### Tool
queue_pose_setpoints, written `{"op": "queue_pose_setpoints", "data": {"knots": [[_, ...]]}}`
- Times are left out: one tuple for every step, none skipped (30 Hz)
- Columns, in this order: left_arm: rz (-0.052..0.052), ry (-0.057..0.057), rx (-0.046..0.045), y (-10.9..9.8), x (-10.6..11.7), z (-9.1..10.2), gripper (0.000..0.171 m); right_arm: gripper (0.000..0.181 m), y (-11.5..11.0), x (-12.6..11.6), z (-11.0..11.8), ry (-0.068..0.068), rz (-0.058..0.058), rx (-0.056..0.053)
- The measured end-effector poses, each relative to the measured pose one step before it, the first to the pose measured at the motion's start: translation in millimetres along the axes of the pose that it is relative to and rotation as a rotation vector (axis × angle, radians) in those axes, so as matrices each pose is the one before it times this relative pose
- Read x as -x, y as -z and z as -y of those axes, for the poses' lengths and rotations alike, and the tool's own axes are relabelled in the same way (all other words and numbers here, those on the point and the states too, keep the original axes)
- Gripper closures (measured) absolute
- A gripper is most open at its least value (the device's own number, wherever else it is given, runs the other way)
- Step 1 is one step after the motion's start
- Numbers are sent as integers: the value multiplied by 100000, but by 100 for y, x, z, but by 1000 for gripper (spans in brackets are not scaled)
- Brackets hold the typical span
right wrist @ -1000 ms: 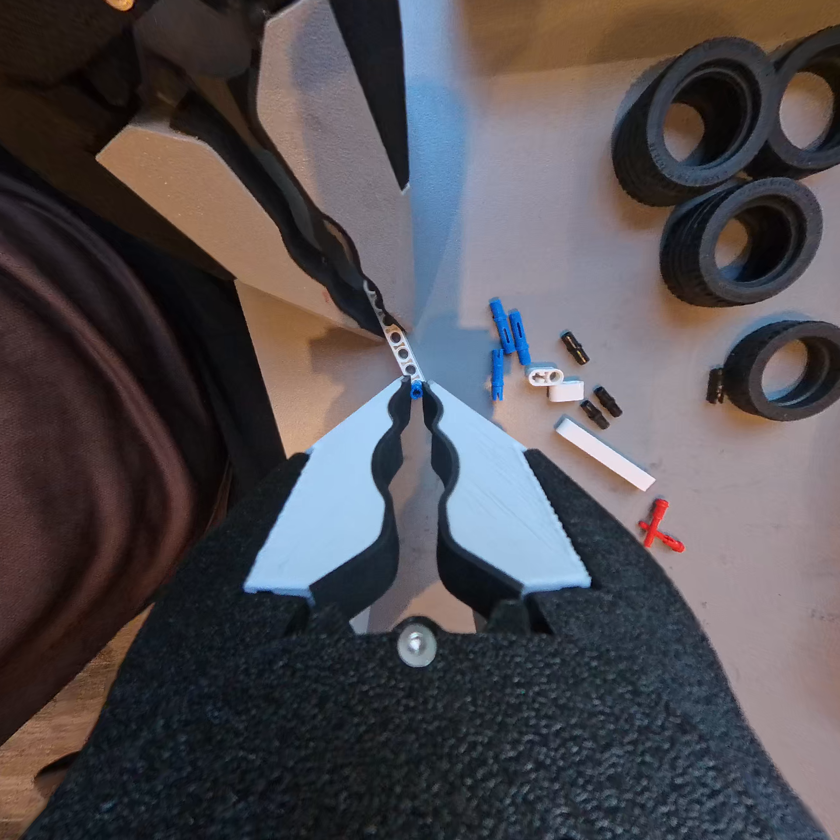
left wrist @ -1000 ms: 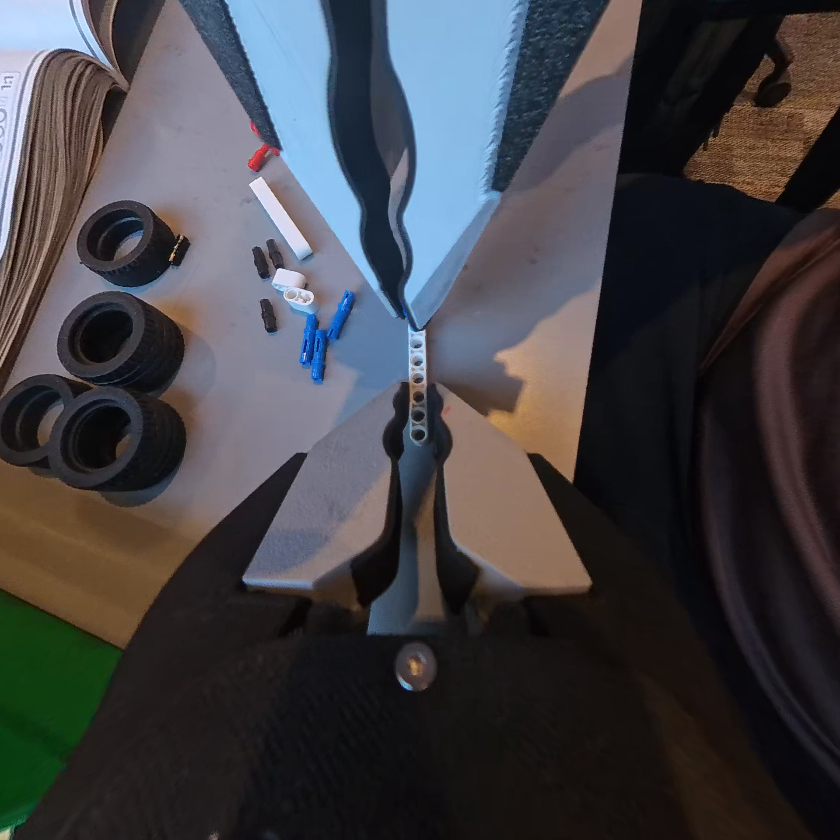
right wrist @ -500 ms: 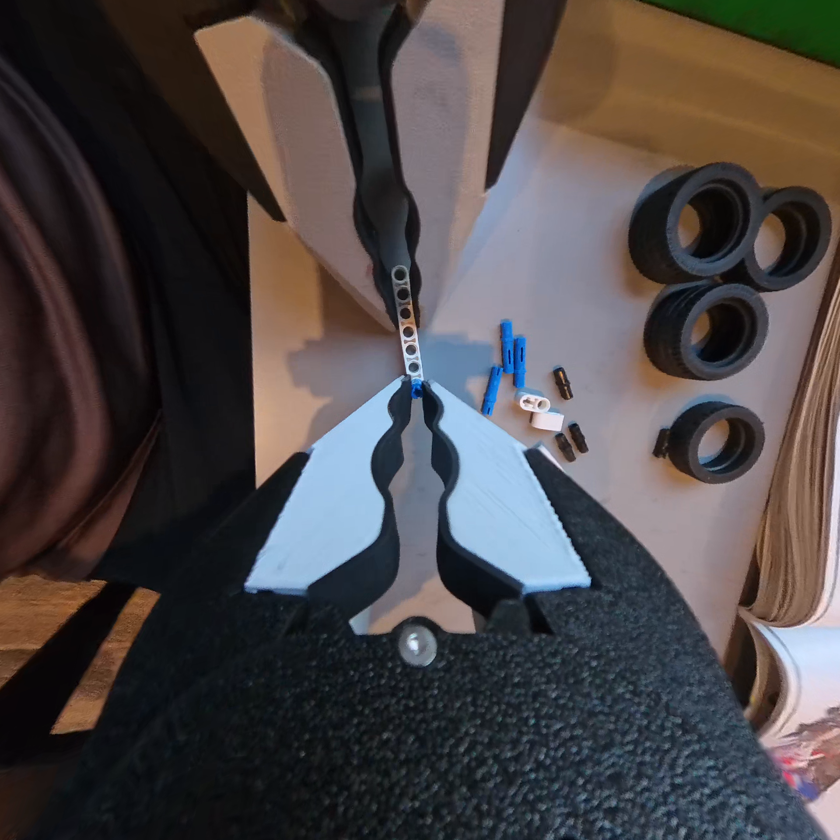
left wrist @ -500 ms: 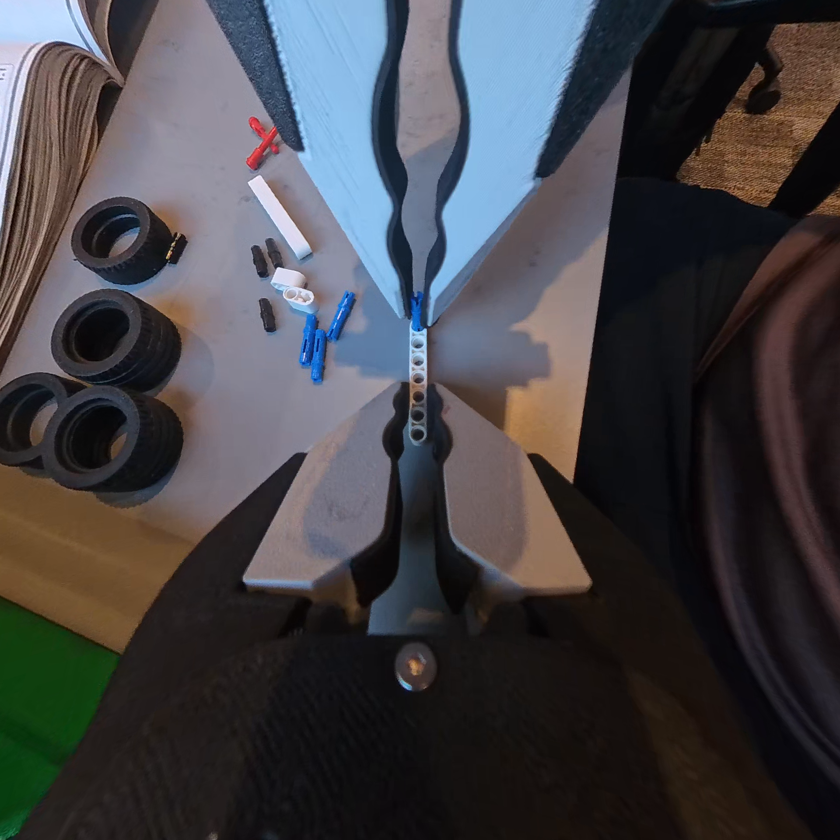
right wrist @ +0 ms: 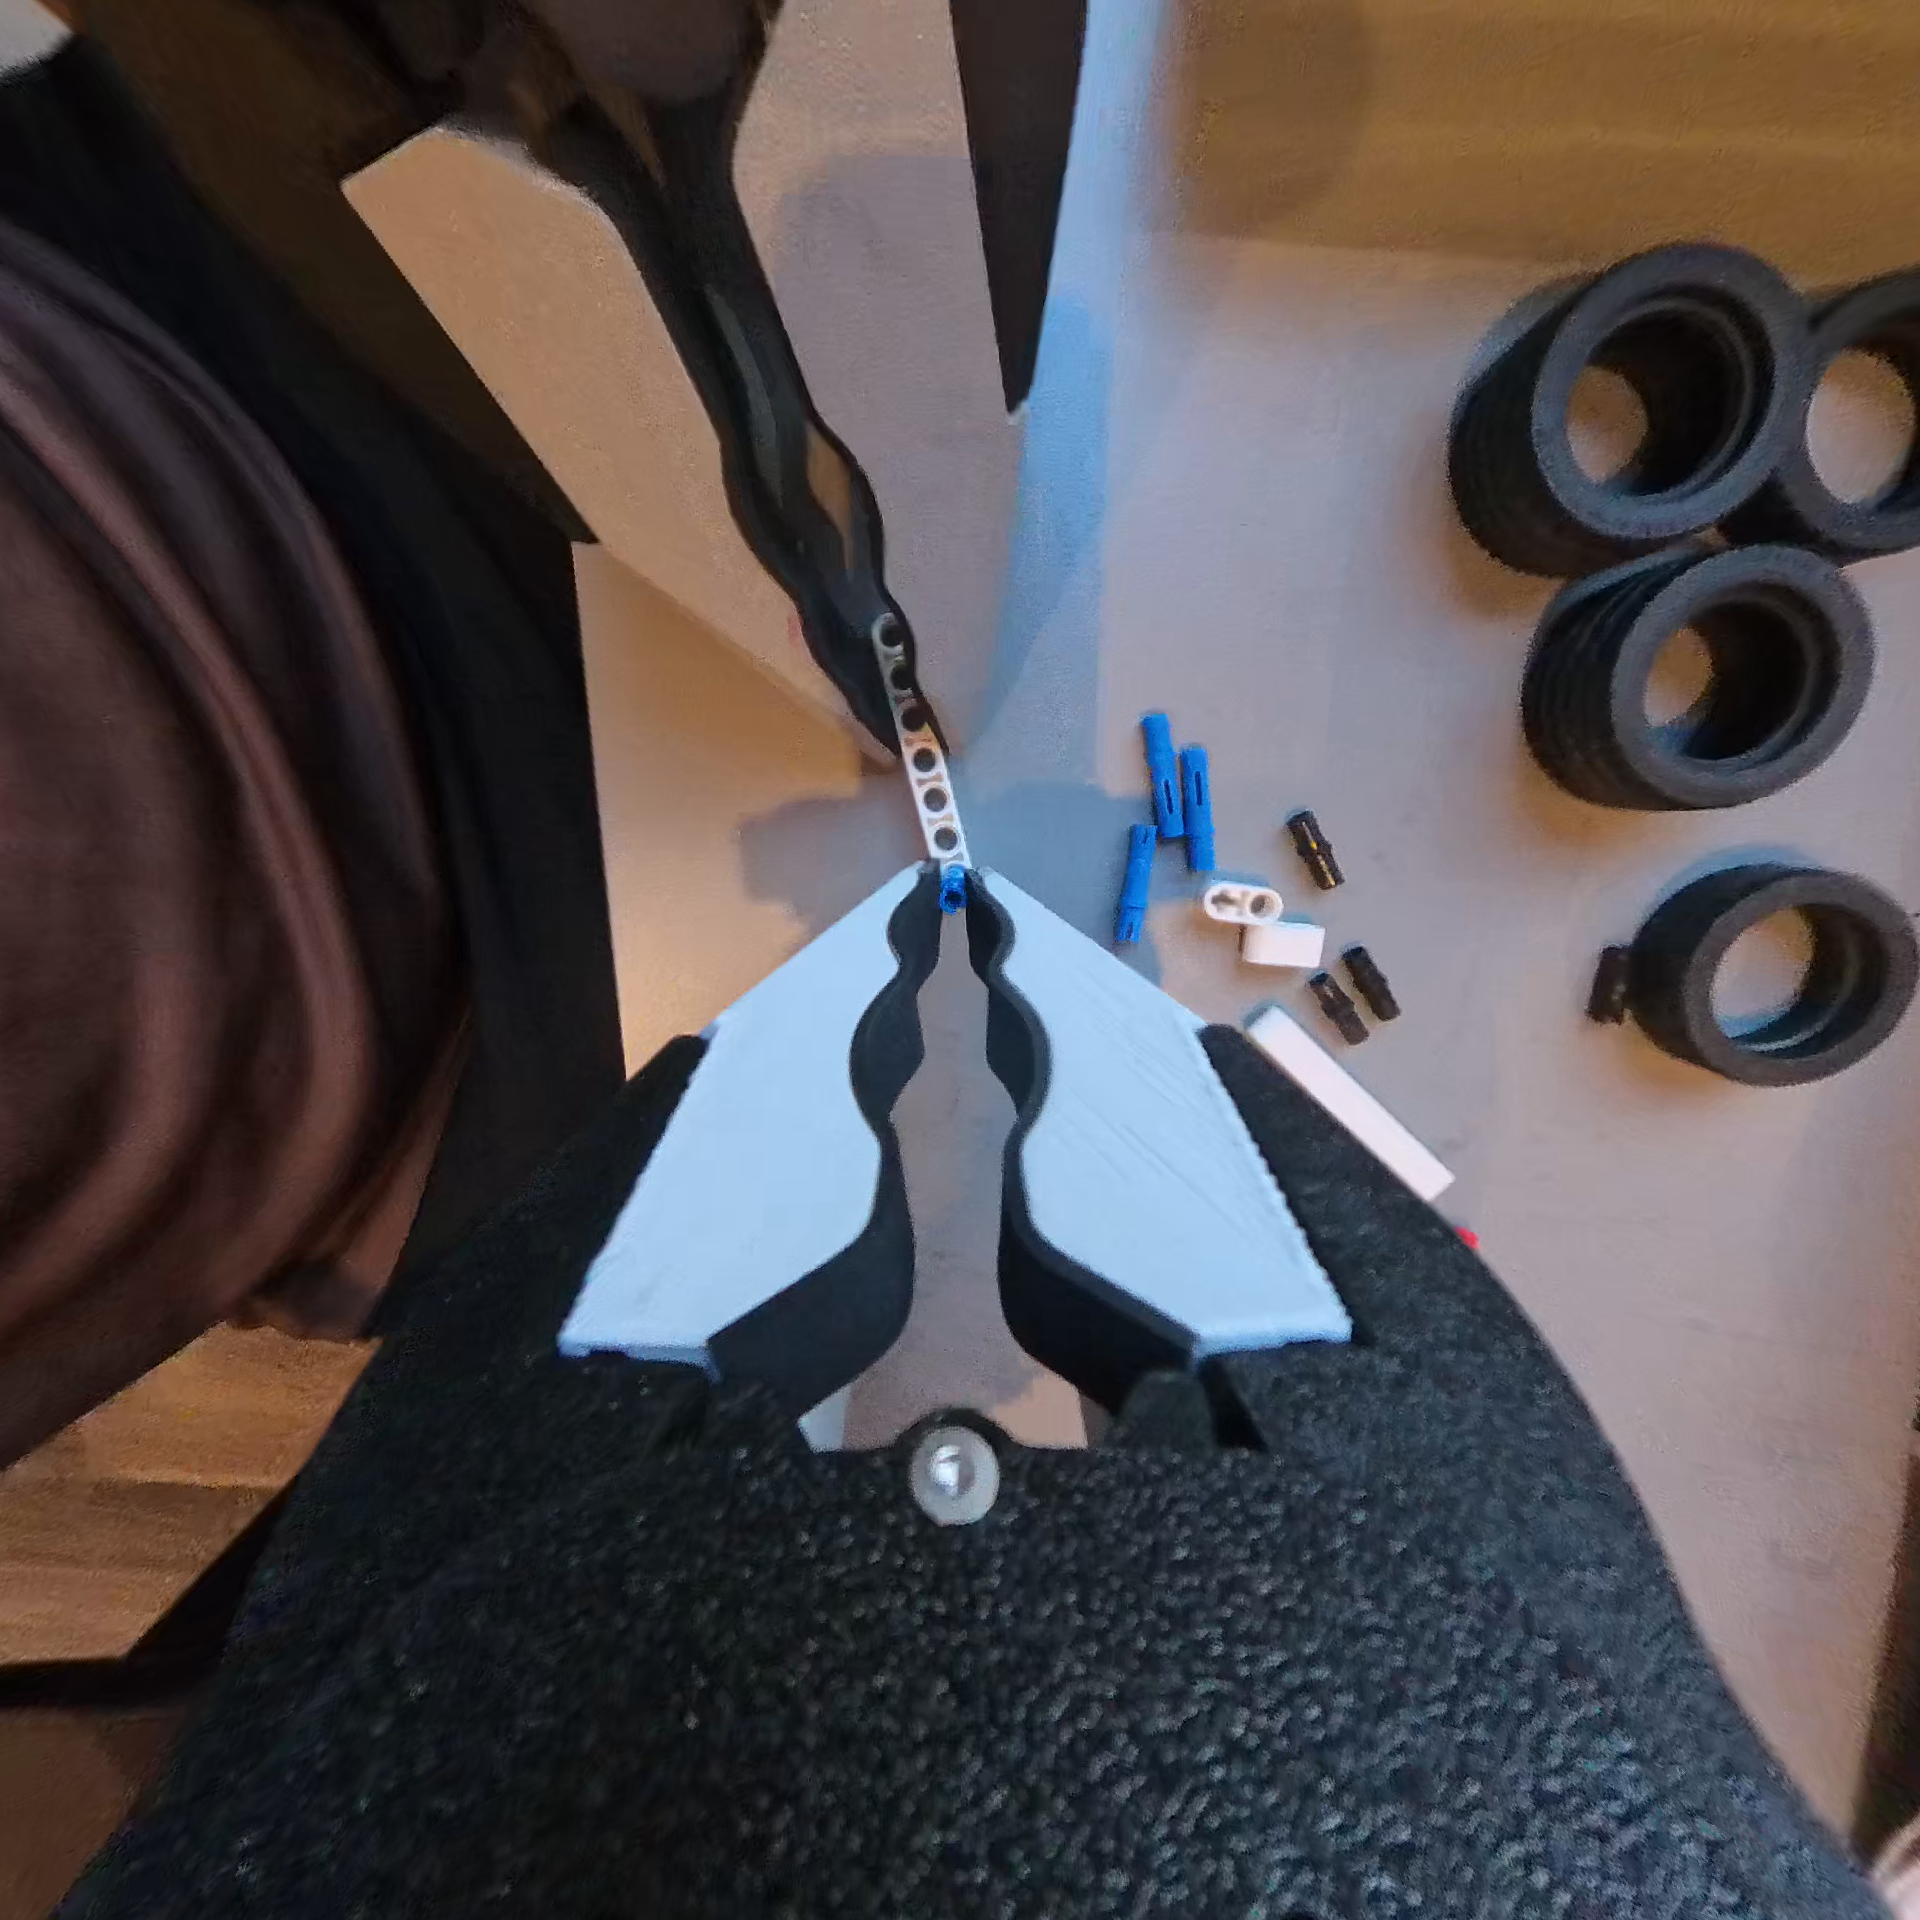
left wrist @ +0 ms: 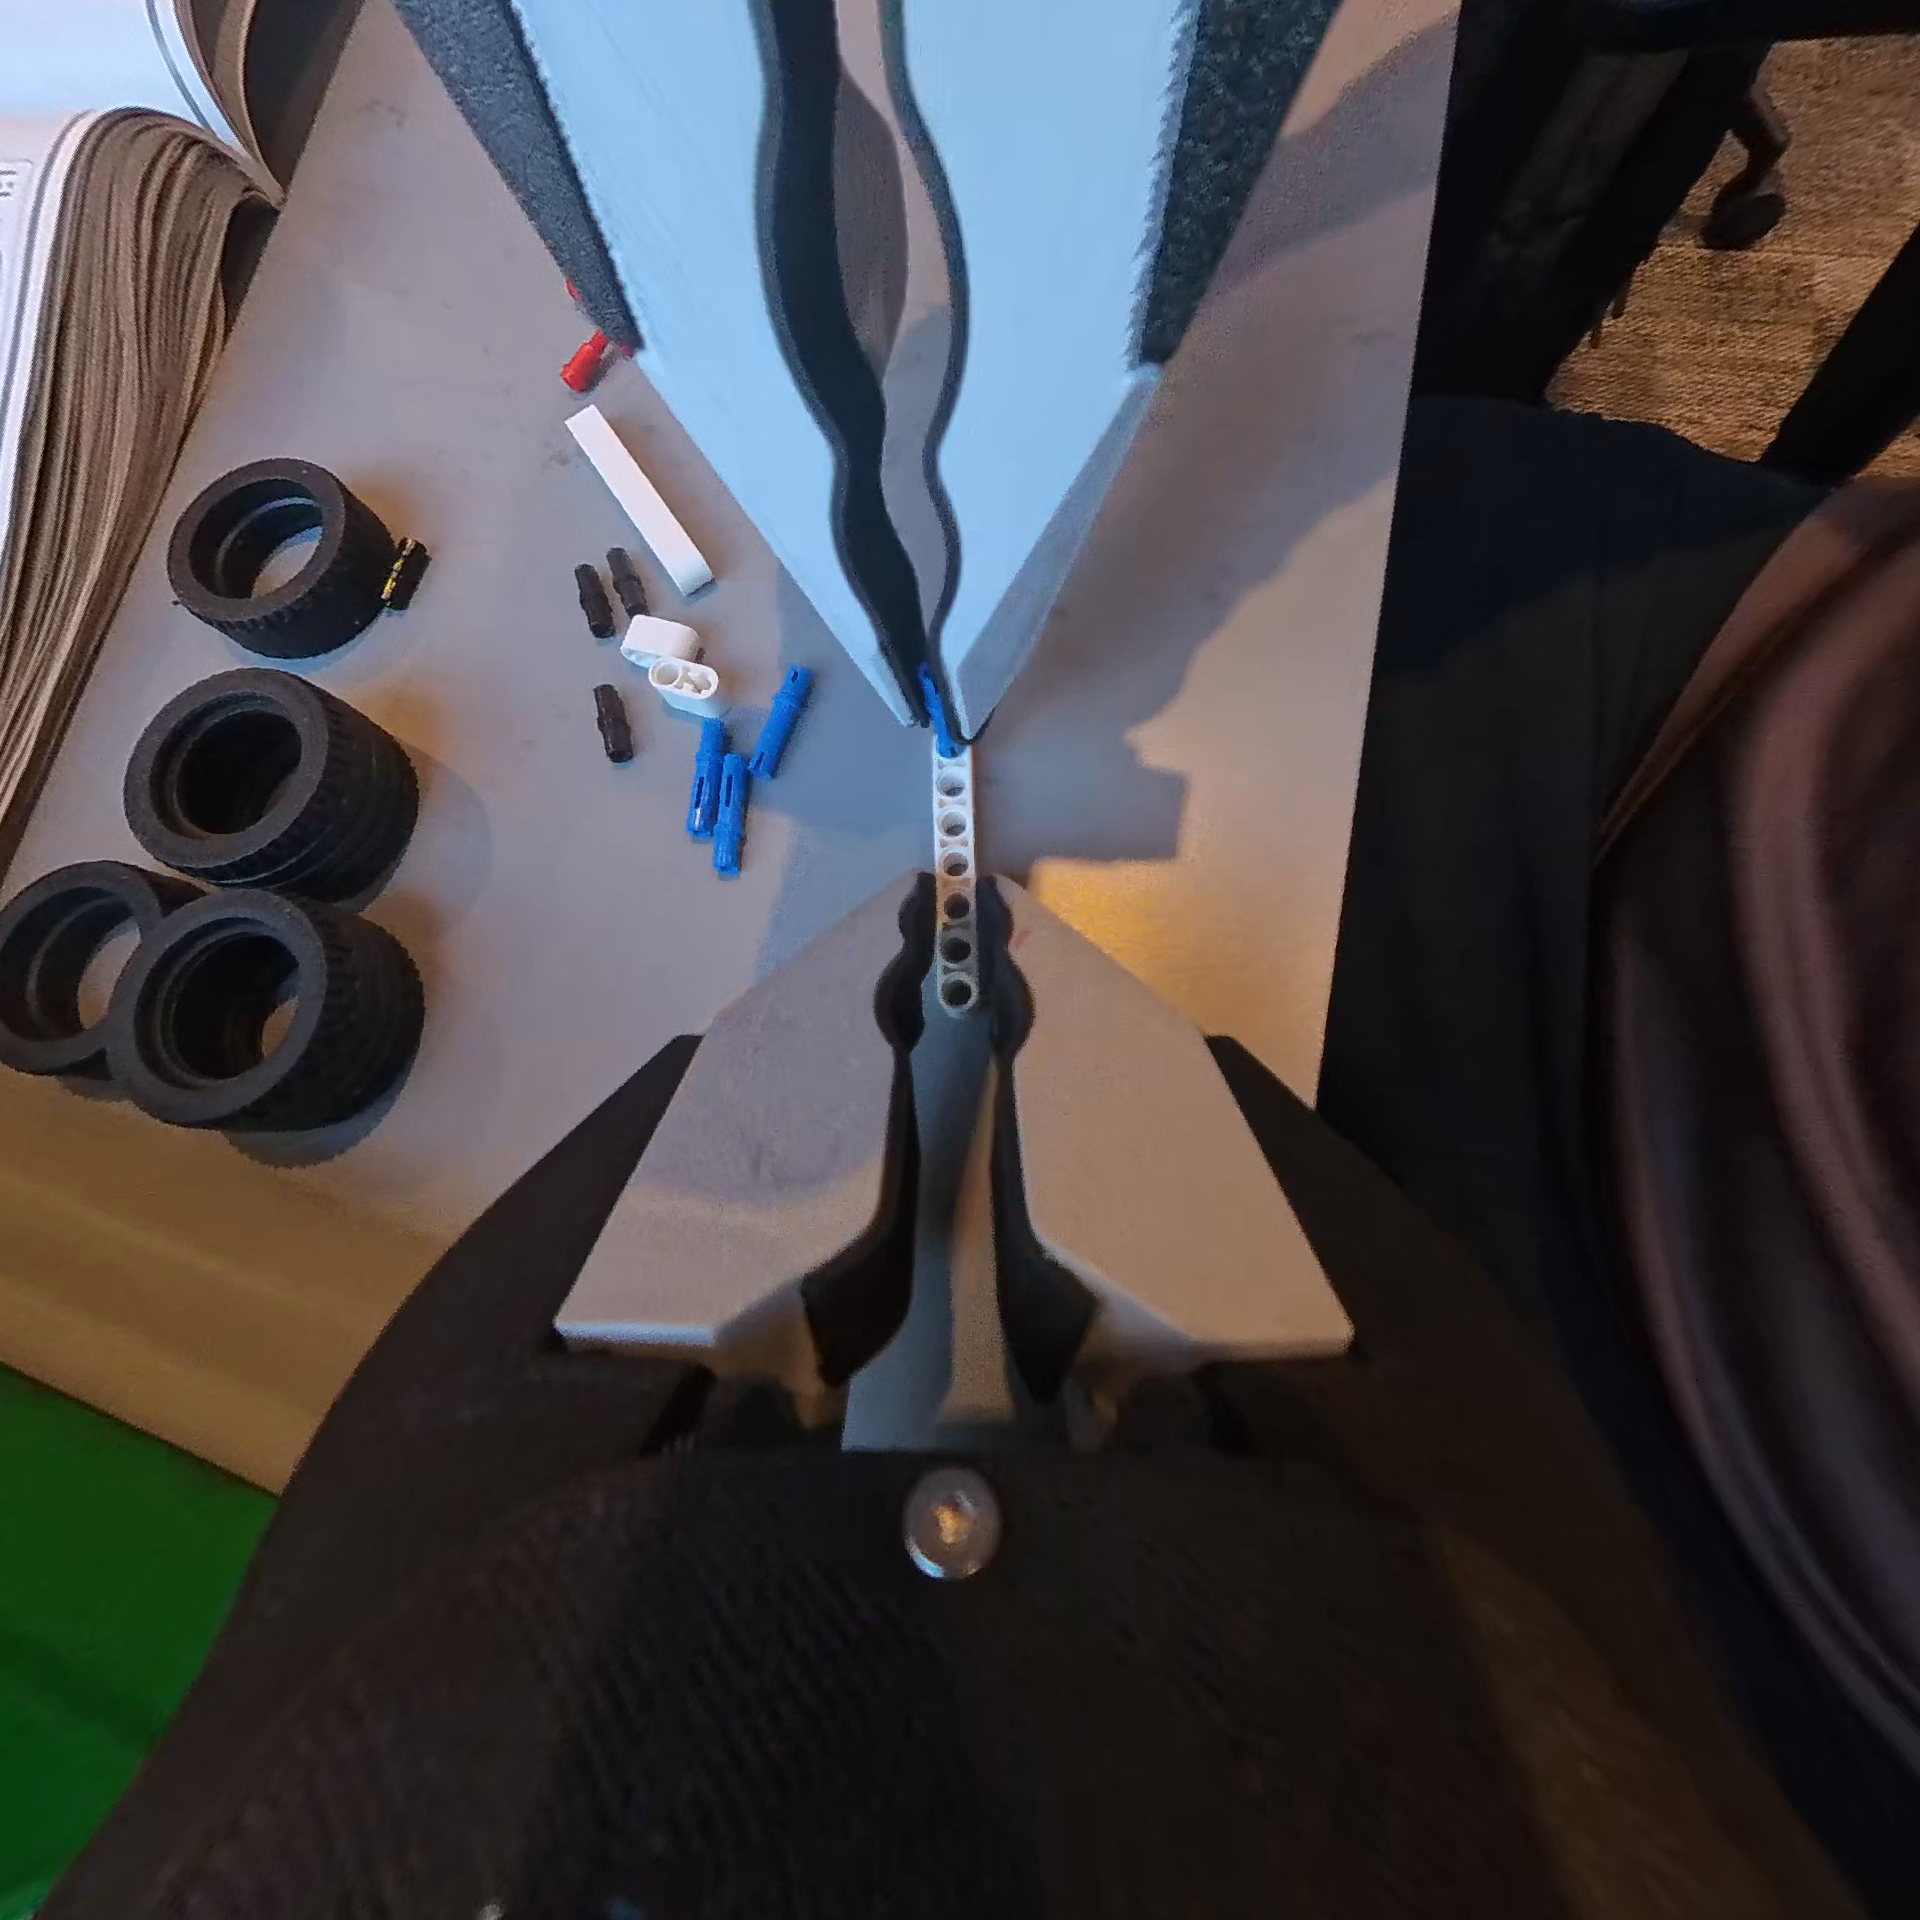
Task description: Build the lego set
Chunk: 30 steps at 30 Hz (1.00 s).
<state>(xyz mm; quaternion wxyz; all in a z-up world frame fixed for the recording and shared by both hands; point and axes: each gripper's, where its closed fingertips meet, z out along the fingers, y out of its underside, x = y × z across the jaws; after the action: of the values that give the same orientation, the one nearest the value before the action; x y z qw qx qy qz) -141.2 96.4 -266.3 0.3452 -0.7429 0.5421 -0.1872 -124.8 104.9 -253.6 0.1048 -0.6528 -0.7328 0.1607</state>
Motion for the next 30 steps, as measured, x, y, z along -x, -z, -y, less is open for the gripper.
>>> {"op": "queue_pose_setpoints", "data": {"knots": [[-122,184,-17,-4,2,1,167,177,16,-2,-36,-98,152,-1713],[-312,453,-31,0,11,5,167,177,22,12,-26,345,-316,-1725],[-298,468,-59,-9,11,3,167,177,17,38,-60,48,209,-1207],[-314,317,-40,-1,-2,10,167,177,33,25,-72,267,720,-637],[-293,295,-26,-7,1,2,167,177,25,9,-107,320,1020,138],[-269,283,12,-1,-4,-6,167,177,12,-70,-141,1456,575,1395],[-43,88,23,-7,16,3,167,177,-8,-69,-23,2689,-547,1831],[118,-256,14,3,3,-1,167,177,-7,-25,22,3764,-1279,2474],[146,-159,19,-3,-3,5,167,177,-13,-2,84,2658,-914,2286],[370,-97,82,22,31,-10,167,177,-27,-67,139,371,-373,768],[345,-18,37,15,34,-16,167,177,-27,-37,84,-1220,200,-394],[54,-79,7,-3,0,4,167,177,2,-5,-46,-1245,499,-346],[69,-77,1,-3,2,5,167,177,2,-5,-19,-1039,334,-444],[-8,12,5,3,-11,-3,167,177,-22,10,102,-1432,262,-498],[-5,3,1,0,-1,0,167,177,-32,-2,119,-2495,744,124],[30,-6,10,-6,1,5,167,177,-57,0,196,-3595,1110,-480],[-90,142,-2,0,0,-3,167,177,-60,34,145,-2391,852,-1023],[-85,168,-4,-3,8,0,167,177,-20,47,58,384,82,-928],[79,5,4,7,12,7,167,177,9,18,-68,3524,-1180,-352],[29,89,-13,-11,6,-3,167,177,35,24,-113,4438,-2029,661],[-123,224,-23,6,12,5,167,177,10,5,-65,4967,-2731,678],[-66,259,-29,-8,13,5,167,177,18,6,-34,2828,-1699,787],[27,76,-5,-3,8,3,167,177,6,-50,-50,1197,-772,674],[624,-85,51,-17,63,2,166,177,5,-172,-109,1817,-1481,811],[911,-609,0,-31,82,13,166,177,-5,-122,-72,3894,-2129,982],[599,-892,38,-11,31,9,167,177,-18,-50,12,3958,-2046,1132],[187,-171,18,-5,12,7,167,177,-37,-4,87,2397,-1215,600],[-226,263,-13,-1,-6,-4,167,177,-29,16,66,515,263,47],[-349,427,-10,0,7,3,167,177,-17,-13,40,-594,1122,-969],[-226,384,0,7,9,-2,166,177,-4,-2,0,-1482,1471,-1597]]}}
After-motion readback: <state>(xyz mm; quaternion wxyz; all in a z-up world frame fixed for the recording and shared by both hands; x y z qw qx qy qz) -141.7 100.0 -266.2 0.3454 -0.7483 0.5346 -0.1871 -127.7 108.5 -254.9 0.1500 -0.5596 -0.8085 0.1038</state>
